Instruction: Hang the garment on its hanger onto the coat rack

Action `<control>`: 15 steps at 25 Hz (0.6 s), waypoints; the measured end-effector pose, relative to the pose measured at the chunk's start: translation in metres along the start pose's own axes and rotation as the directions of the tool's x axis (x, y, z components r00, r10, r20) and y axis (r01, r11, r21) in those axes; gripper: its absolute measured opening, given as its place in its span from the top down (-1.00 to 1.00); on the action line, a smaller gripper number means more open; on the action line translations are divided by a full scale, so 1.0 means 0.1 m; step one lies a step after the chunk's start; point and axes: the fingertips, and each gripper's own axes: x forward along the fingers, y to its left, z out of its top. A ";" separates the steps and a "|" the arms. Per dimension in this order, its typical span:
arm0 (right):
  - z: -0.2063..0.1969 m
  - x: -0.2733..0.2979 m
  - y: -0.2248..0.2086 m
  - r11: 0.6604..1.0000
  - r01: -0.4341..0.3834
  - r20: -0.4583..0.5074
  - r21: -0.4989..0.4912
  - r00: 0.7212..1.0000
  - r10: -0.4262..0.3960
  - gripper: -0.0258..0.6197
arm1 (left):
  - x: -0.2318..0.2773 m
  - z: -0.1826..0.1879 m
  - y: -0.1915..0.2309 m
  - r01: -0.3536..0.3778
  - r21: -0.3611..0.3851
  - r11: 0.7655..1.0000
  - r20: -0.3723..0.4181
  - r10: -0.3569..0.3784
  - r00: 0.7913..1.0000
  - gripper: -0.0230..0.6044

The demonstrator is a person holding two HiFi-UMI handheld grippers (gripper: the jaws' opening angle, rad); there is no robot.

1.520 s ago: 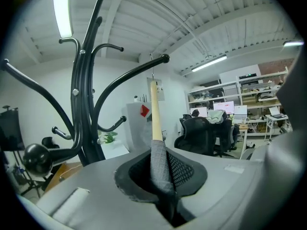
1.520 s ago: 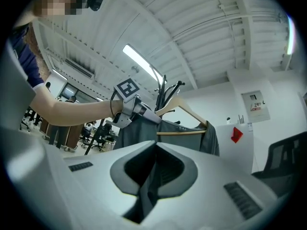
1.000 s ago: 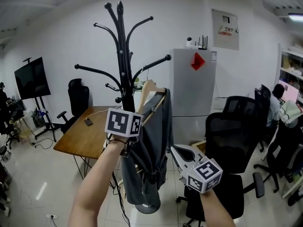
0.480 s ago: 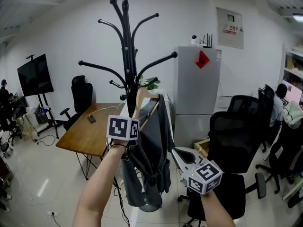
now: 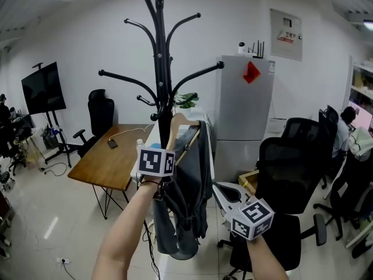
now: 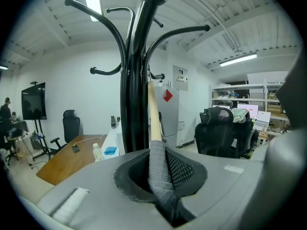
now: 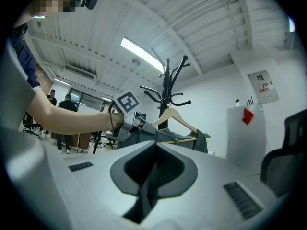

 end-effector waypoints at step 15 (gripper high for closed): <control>-0.08 0.01 0.02 1.000 0.004 -0.013 0.013 1.000 -0.004 0.92 | 0.07 -0.18 -0.03 -0.007 0.051 0.999 0.002 0.007 1.000 0.72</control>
